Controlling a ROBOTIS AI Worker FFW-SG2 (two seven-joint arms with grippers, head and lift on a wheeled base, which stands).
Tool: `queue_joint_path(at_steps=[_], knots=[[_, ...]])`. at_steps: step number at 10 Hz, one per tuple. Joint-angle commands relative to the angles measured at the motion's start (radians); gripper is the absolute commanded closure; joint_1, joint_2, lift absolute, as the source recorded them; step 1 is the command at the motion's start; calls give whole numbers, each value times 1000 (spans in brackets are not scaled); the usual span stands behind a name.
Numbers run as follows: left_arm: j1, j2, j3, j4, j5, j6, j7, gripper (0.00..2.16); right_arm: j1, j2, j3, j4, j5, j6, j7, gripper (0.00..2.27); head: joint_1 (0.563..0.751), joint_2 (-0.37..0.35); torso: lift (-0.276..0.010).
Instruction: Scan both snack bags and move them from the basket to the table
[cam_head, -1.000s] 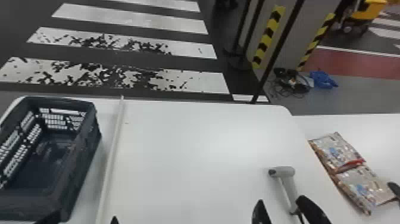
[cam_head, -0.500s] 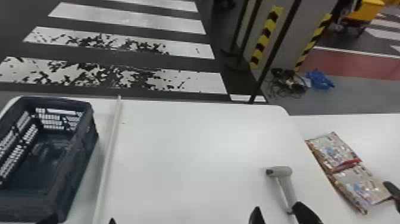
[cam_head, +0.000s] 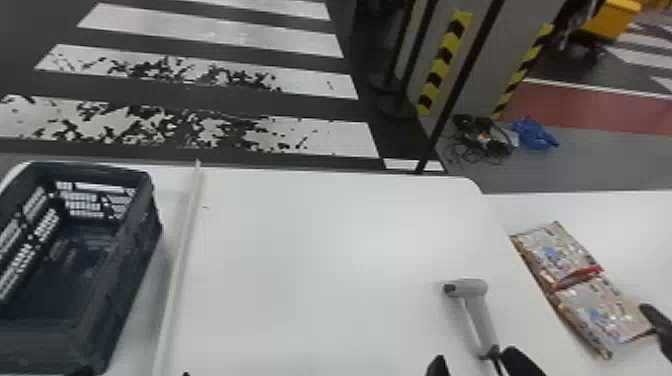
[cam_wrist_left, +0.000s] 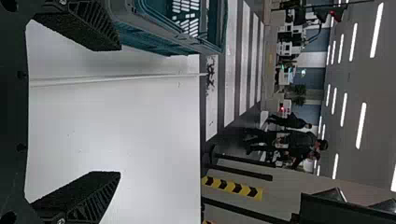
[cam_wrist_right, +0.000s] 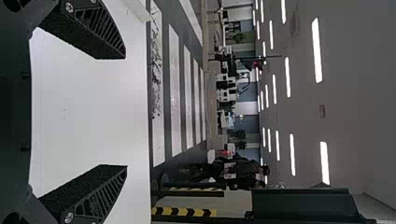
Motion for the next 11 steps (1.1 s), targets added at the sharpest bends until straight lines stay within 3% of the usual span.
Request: queue_joint_path(at_steps=[1, 5, 11], knots=[[3, 2, -4, -3, 0, -4, -1, 33, 8, 0, -3, 1, 0, -34, 0, 90, 695, -257, -98], [3, 6, -7, -3, 0, -13, 0, 33, 10, 0, -3, 1, -2, -56, 0, 90, 695, -275, -98], [-5, 7, -5, 10, 5, -25, -1, 33, 11, 6, -3, 52, -60, -221, -2, 93, 695, -308, -98]])
